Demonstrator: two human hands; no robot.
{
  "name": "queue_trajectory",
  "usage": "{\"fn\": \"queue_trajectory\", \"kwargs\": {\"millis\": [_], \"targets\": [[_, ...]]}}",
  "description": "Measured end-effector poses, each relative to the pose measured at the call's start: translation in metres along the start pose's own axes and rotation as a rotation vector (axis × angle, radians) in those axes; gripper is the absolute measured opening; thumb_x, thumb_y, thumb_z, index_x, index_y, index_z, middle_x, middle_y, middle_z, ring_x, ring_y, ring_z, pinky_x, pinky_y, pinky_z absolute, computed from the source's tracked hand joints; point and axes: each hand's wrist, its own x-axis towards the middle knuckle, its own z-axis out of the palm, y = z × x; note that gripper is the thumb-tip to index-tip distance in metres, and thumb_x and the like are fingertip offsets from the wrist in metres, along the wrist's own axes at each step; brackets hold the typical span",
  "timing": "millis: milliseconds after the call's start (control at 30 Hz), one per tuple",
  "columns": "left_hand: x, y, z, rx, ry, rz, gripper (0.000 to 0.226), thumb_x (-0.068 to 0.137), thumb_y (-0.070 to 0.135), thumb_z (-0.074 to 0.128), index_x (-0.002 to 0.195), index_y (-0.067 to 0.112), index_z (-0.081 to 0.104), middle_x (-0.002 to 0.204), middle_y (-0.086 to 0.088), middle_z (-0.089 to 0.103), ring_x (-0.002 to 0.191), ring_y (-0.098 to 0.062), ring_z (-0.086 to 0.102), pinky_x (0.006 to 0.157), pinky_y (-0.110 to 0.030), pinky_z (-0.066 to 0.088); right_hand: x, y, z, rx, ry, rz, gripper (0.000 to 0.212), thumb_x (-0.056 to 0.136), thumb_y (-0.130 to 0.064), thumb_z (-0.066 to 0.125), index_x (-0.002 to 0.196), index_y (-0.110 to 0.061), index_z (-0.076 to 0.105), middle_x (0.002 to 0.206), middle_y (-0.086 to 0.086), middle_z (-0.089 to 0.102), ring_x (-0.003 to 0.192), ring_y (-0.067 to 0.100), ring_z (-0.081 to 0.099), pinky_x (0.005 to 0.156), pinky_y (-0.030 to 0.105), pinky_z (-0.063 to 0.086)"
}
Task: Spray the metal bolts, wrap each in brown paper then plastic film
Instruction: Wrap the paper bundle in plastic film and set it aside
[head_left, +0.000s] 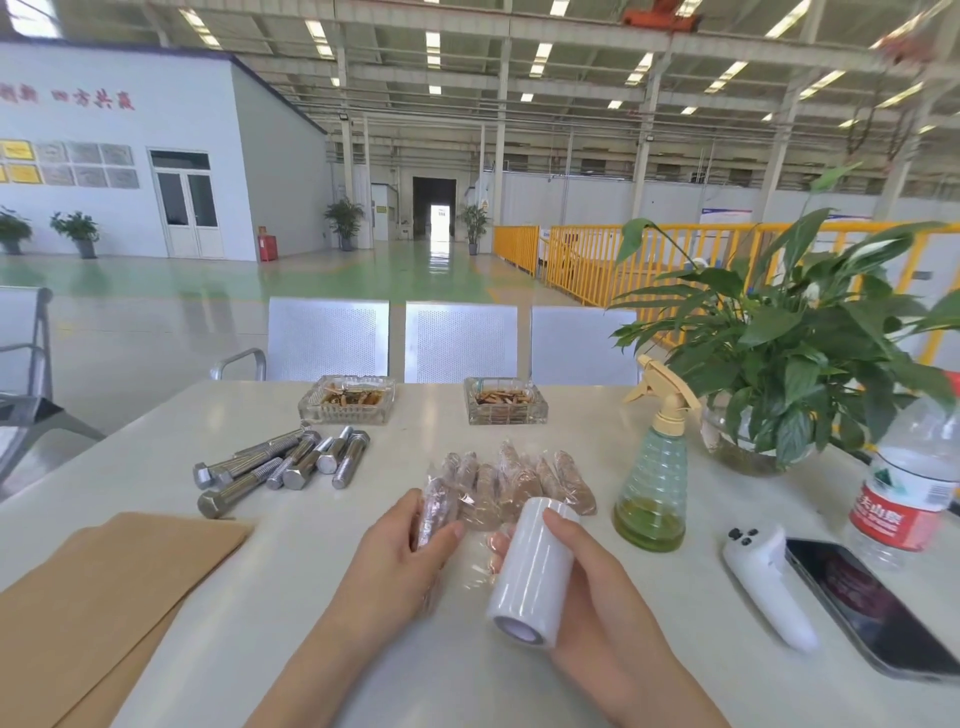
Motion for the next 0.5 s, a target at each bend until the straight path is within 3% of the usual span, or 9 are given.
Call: {"fn": "queue_trajectory", "kwargs": {"millis": [100,167,267,367,433,500], "targets": [[0.001,-0.003,0.004,0.161,0.026,0.038,0.003,0.103,0.03,0.057,0.103,0.031,0.06,0.085,0.027,0.068,0.078,0.007,0.061,0.072,-0.014,0.044,0.006,0.005,0.007,0.019,0.005,0.012,0.055,0.081,-0.032,0.078,0.128,-0.008,0.066,0.119,0.027,0.07,0.088,0.031,0.071,0.071,0.04,0.061],[0.004,-0.005,0.002,0.089,0.006,-0.055,0.007,0.105,0.026,0.053,0.1,0.026,0.058,0.082,0.012,0.074,0.068,-0.002,0.063,0.068,-0.025,0.047,0.009,0.008,0.011,0.037,0.007,0.022,0.055,0.08,-0.031,0.078,0.127,-0.007,0.065,0.123,0.029,0.068,0.09,0.033,0.072,0.07,0.041,0.061],[0.005,-0.001,0.0,-0.252,-0.047,-0.159,0.007,0.106,0.019,0.054,0.102,0.022,0.058,0.072,-0.014,0.071,0.052,-0.023,0.062,0.049,-0.029,0.048,0.011,0.009,0.01,0.075,-0.015,0.026,0.055,0.081,-0.03,0.077,0.128,-0.005,0.064,0.116,0.028,0.07,0.086,0.034,0.073,0.068,0.044,0.061],[0.003,-0.002,-0.002,-0.242,0.011,-0.198,0.025,0.103,0.036,0.059,0.08,0.028,0.058,0.059,-0.009,0.057,0.039,-0.019,0.045,0.041,-0.027,0.039,0.012,0.011,0.01,0.061,-0.053,0.05,0.054,0.082,-0.029,0.077,0.129,-0.006,0.065,0.116,0.027,0.069,0.086,0.034,0.072,0.07,0.044,0.06],[0.006,-0.002,-0.002,-0.245,0.011,-0.295,0.043,0.1,0.054,0.054,0.08,0.015,0.057,0.055,-0.012,0.051,0.038,-0.019,0.042,0.042,-0.028,0.037,0.013,0.014,0.011,0.059,-0.083,0.066,0.053,0.084,-0.028,0.076,0.131,-0.005,0.065,0.115,0.026,0.07,0.088,0.034,0.072,0.071,0.045,0.061],[0.01,0.0,-0.003,-0.389,-0.023,-0.463,0.05,0.102,0.051,0.044,0.084,0.008,0.06,0.055,-0.016,0.049,0.04,-0.022,0.042,0.046,-0.029,0.037,0.013,0.015,0.01,0.051,-0.073,0.07,0.053,0.084,-0.027,0.077,0.131,-0.005,0.065,0.114,0.025,0.071,0.087,0.034,0.073,0.071,0.046,0.061]]}}
